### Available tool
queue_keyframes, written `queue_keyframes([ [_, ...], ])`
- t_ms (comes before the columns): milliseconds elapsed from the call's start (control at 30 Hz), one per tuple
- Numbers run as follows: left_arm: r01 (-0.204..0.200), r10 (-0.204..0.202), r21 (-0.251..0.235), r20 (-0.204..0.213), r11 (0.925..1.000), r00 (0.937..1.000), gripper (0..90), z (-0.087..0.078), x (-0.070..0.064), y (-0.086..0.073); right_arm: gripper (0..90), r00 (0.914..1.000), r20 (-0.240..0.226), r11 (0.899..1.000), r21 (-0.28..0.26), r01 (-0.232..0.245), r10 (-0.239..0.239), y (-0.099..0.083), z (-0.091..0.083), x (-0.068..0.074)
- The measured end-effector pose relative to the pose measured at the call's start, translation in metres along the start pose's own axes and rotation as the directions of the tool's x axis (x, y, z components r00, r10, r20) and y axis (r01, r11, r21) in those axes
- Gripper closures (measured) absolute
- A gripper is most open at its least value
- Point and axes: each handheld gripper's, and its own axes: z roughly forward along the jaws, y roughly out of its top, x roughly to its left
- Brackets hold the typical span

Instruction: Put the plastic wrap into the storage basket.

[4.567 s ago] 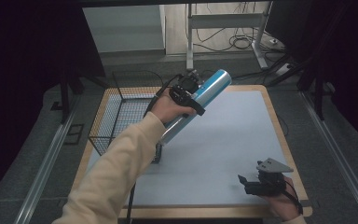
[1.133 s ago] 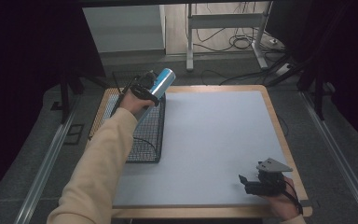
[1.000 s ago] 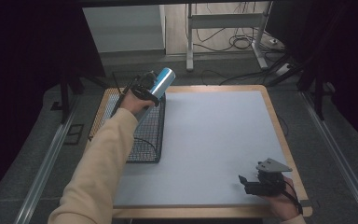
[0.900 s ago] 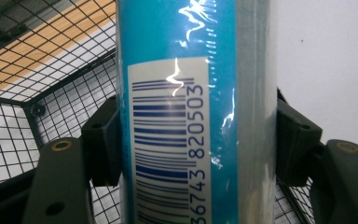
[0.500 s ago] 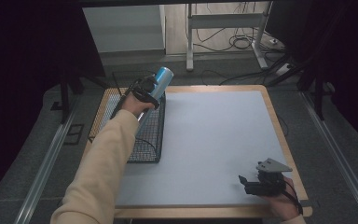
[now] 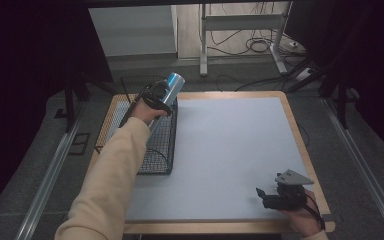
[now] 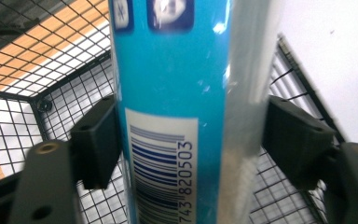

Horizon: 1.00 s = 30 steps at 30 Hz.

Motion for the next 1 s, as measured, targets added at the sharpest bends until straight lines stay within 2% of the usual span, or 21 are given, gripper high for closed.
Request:
queue_keyframes([
  [133,-0.001,0.001,-0.01,-0.01,1.0,1.0,16.3,-0.008,-0.003,-0.002,10.9,1.0,0.001,1.0,0.0,-0.003,0.003,0.0,0.0,0.0],
  [167,0.015,-0.015,-0.027,-0.004,0.9995,0.9999,16.0,-0.012,-0.004,-0.003,10.9,1.0,0.001,1.0,0.0,-0.004,0.004,0.0,0.0,0.0],
  [300,0.029,-0.027,-0.053,0.039,0.9982,0.9989,13.4,-0.025,-0.005,-0.008,10.9,1.0,-0.003,1.0,0.001,-0.004,0.004,0.0,0.0,0.0],
  [367,0.04,-0.034,-0.089,0.074,0.9952,0.9967,13.0,-0.035,-0.008,-0.012,10.9,1.0,-0.003,1.0,-0.001,-0.001,0.001,0.001,0.0,0.0],
  [400,0.042,-0.034,-0.104,0.076,0.9937,0.9965,13.0,-0.039,-0.009,-0.014,10.9,1.0,-0.004,1.0,-0.001,0.001,-0.001,0.001,0.0,0.0],
  [467,0.037,-0.021,-0.156,0.1,0.9871,0.9948,13.7,-0.051,-0.015,-0.019,10.9,1.0,-0.005,1.0,-0.003,0.001,-0.001,0.002,0.0,0.001],
  [500,0.019,0.003,-0.181,0.119,0.9833,0.9929,13.6,-0.058,-0.022,-0.023,10.9,1.0,-0.006,1.0,-0.003,0.001,-0.001,0.002,0.0,0.001],
  [600,-0.02,0.048,-0.221,0.121,0.9751,0.9915,12.9,-0.072,-0.038,-0.03,10.9,1.0,-0.008,1.0,-0.006,0.003,-0.003,0.002,0.0,0.001],
  [767,-0.043,0.099,-0.274,0.191,0.9606,0.9766,13.2,-0.092,-0.059,-0.045,10.9,1.0,-0.006,1.0,-0.011,-0.001,0.001,0.003,-0.001,0.002],
  [833,-0.053,0.124,-0.294,0.228,0.9543,0.9658,13.4,-0.096,-0.068,-0.051,10.9,1.0,-0.007,1.0,-0.013,0.002,-0.002,0.003,-0.002,0.003],
  [933,-0.093,0.175,-0.322,0.235,0.942,0.956,13.6,-0.101,-0.083,-0.061,10.9,1.0,-0.009,1.0,-0.014,0.0,-0.001,0.004,-0.002,0.003],
  [967,-0.102,0.192,-0.334,0.249,0.9371,0.9493,13.6,-0.102,-0.089,-0.064,10.9,1.0,-0.008,1.0,-0.013,0.0,0.0,0.004,-0.002,0.003],
  [1000,-0.104,0.206,-0.346,0.272,0.9325,0.9399,13.7,-0.103,-0.095,-0.067,10.9,1.0,-0.008,1.0,-0.012,0.0,-0.001,0.003,-0.002,0.003],
])
